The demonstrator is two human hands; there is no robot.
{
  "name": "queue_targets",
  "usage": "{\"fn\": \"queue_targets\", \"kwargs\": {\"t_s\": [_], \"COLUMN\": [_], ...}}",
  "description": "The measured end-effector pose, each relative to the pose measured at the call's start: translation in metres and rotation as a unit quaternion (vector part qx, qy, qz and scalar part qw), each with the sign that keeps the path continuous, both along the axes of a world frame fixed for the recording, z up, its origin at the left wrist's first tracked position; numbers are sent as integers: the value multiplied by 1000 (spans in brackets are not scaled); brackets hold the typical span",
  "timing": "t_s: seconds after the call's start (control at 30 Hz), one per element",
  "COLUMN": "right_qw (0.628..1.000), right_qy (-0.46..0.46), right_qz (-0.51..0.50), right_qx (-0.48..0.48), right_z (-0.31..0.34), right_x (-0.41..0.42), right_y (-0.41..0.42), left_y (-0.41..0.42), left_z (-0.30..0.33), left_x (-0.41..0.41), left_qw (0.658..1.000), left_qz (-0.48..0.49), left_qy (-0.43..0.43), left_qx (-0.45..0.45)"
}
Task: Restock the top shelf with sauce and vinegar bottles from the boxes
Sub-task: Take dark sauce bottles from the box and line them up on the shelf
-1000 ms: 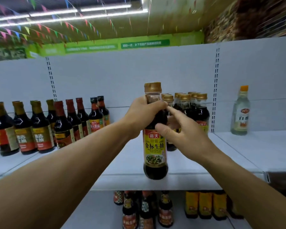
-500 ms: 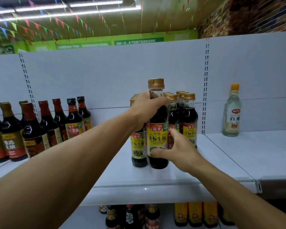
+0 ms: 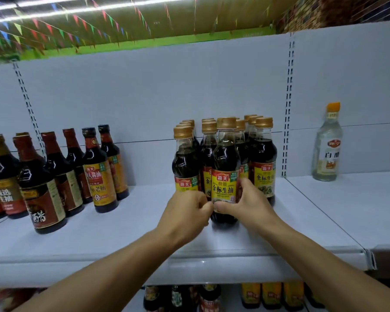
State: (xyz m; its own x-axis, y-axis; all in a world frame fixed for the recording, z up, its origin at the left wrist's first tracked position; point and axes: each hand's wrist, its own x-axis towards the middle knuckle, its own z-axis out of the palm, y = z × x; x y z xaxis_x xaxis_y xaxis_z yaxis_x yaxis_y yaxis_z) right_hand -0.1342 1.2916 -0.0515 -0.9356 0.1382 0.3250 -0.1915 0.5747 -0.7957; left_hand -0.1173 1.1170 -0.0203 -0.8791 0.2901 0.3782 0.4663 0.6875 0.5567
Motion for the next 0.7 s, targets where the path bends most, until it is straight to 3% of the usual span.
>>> {"fn": "queue_targets", "kwargs": {"t_s": [0.1, 0.27, 0.47, 0.7], "right_qw": [1000, 999, 999, 999], "right_qy": [-13, -23, -24, -35], "right_qz": [-1, -5, 0, 20], "right_qx": [14, 40, 35, 20], "right_z": [-5, -7, -7, -7], "right_x": [-7, -15, -18, -19], "right_y": [-6, -14, -14, -11], "left_y": [-7, -12, -11, -10], "left_z": [-14, -28, -36, -58], "left_x": [-4, -14, -26, -33], "left_qw": [998, 996, 996, 997], "left_qz": [17, 31, 44, 61], "left_qy": [-27, -25, -27, -39], "left_qx": [-57, -75, -69, -3]}}
